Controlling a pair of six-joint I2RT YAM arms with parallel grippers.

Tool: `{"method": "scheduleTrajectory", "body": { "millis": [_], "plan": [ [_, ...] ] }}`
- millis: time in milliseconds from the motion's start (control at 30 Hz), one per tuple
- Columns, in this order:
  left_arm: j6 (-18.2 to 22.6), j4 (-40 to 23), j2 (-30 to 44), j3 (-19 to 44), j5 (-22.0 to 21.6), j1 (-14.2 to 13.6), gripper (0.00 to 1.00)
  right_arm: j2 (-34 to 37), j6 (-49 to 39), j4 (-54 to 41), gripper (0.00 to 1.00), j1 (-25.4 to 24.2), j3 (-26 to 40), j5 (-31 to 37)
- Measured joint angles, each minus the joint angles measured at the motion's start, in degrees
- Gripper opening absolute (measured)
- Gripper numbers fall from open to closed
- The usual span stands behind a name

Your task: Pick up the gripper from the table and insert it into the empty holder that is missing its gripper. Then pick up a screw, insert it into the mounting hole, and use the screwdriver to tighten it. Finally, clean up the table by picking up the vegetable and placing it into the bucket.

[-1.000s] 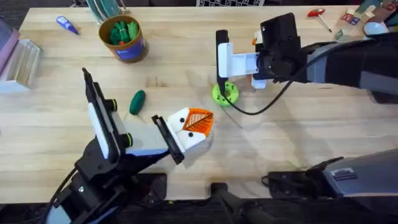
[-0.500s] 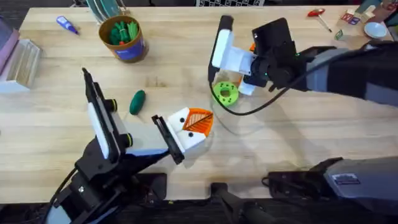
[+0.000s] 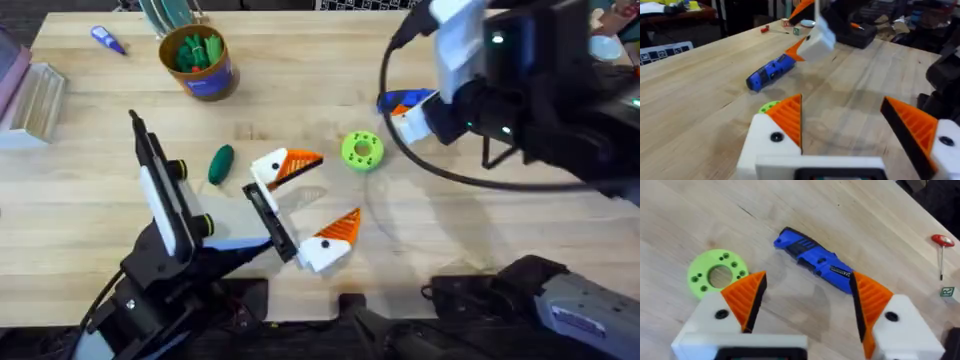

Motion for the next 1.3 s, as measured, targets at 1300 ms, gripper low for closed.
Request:
{"method": "scheduleTrajectory", "body": {
  "millis": [1300],
  "plan": [
    [-10.27,-43.39,53.6,46.95,-27.52,26.98,0.986,-14.05,7.64,-6.81,0.975,1.82,0.0,-0.2]
  ]
}}
